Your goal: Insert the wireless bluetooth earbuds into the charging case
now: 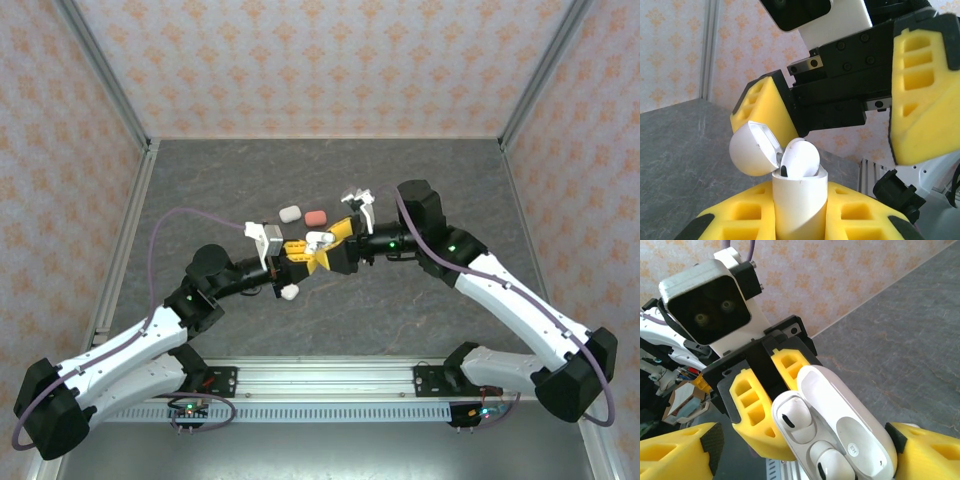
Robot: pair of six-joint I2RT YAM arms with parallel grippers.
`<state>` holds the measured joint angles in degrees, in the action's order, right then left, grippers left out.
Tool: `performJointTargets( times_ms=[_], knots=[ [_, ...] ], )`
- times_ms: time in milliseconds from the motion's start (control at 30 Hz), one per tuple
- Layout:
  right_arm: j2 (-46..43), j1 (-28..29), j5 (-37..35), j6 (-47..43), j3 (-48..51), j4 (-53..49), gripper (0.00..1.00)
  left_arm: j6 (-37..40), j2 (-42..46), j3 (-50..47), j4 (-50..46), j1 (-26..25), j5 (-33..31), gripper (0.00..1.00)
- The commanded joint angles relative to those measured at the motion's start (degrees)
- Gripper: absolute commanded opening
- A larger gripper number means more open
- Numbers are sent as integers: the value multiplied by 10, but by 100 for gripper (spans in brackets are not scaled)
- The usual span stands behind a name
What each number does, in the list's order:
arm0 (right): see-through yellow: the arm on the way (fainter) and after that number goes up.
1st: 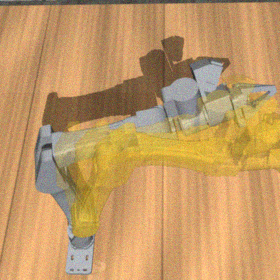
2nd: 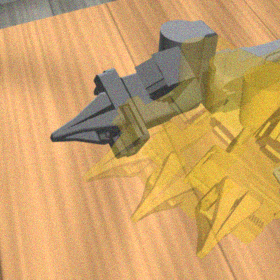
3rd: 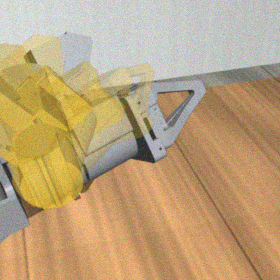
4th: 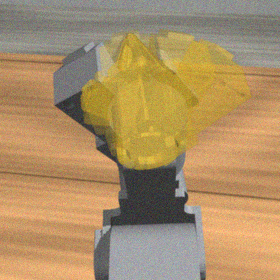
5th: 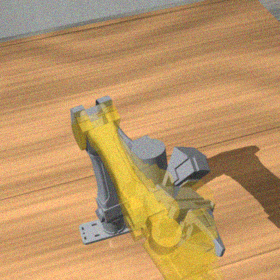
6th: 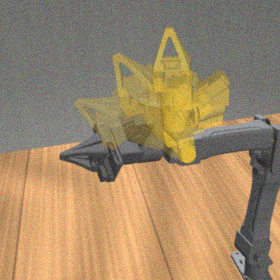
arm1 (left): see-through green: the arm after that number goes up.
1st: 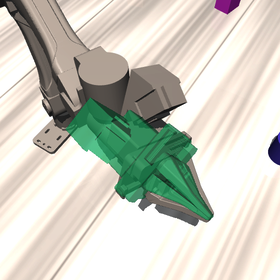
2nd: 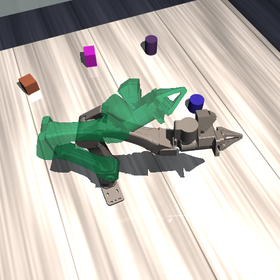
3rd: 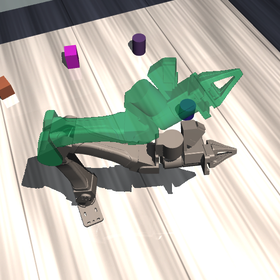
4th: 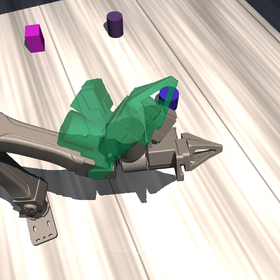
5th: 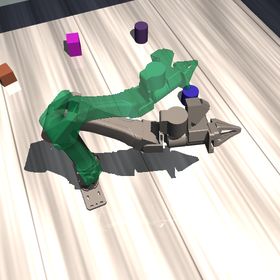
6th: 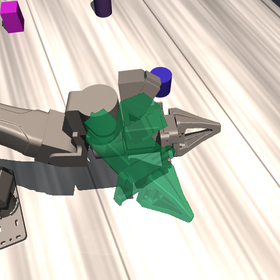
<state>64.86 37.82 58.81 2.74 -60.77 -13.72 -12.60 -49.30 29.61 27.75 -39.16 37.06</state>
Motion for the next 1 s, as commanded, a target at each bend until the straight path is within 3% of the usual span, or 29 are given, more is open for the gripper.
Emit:
performJointTargets(
  times_ms=[0, 200, 567, 800, 967],
  knots=[
    [-6, -1, 34, -22, -26, -18, 79, 4, 1, 18, 15, -4, -11, 0],
    [-33, -1, 15, -40, -18, -19, 75, 6, 1, 19, 4, -4, -15, 0],
    [-67, -1, -30, -50, 11, -17, 76, 5, -1, 19, -1, -4, -20, 0],
    [-74, -1, -157, -52, 0, -45, 79, 9, -4, 25, -34, -5, -40, 0],
    [-93, -1, -210, -33, 15, -25, 80, 6, -21, 21, -63, -5, -80, 0]
  ],
)
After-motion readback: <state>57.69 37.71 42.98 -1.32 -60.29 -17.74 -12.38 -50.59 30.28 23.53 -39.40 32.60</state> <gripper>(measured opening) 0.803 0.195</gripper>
